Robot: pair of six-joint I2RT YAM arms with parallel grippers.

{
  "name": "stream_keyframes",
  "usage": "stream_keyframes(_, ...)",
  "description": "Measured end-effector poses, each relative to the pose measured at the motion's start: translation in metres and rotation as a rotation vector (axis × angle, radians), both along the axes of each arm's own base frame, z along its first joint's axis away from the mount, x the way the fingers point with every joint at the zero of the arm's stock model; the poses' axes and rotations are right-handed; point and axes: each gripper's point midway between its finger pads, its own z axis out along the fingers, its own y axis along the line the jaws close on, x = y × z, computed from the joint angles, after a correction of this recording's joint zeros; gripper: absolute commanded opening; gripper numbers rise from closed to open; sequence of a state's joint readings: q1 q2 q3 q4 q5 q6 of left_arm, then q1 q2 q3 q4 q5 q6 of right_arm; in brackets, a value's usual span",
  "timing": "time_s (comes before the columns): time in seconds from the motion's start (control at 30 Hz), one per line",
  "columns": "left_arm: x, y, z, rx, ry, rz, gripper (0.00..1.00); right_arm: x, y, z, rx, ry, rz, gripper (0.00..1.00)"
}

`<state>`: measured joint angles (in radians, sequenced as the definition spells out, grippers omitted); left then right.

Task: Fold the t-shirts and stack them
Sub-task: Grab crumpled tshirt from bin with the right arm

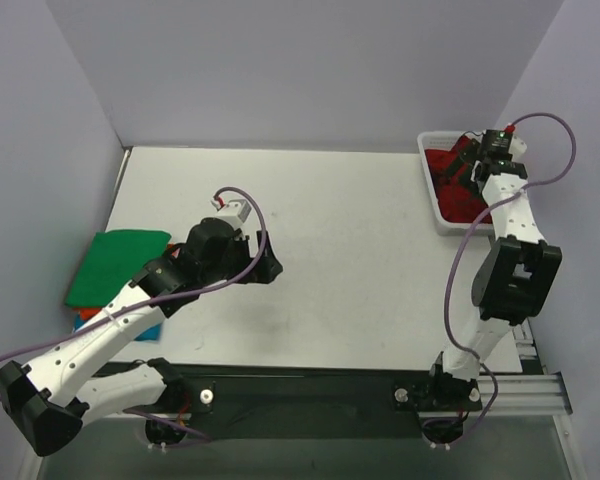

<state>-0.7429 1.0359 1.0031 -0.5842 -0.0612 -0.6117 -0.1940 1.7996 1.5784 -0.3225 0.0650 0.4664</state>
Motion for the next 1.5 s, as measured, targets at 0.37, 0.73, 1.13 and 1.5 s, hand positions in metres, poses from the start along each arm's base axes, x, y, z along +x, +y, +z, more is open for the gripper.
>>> stream_keyframes(0.37, 0.009, 0.012, -0.001, -0.014, 0.022, -0.021, 0.97, 0.06, -0.038, -0.1, 0.091, 0.076, -0.076, 0.83)
stream_keyframes(0.73, 0.017, 0.022, -0.009, -0.009, 0.052, -0.033, 0.97, 0.072, -0.037, -0.114, 0.11, 0.047, -0.075, 0.17)
stream_keyframes(1.13, 0.015, 0.019, -0.01, -0.02, 0.064, -0.05, 0.97, 0.06, -0.036, -0.043, 0.039, -0.05, -0.073, 0.0)
stream_keyframes(1.5, 0.018, 0.022, -0.009, -0.021, 0.063, -0.039, 0.97, 0.057, -0.033, 0.055, -0.078, -0.208, -0.071, 0.0)
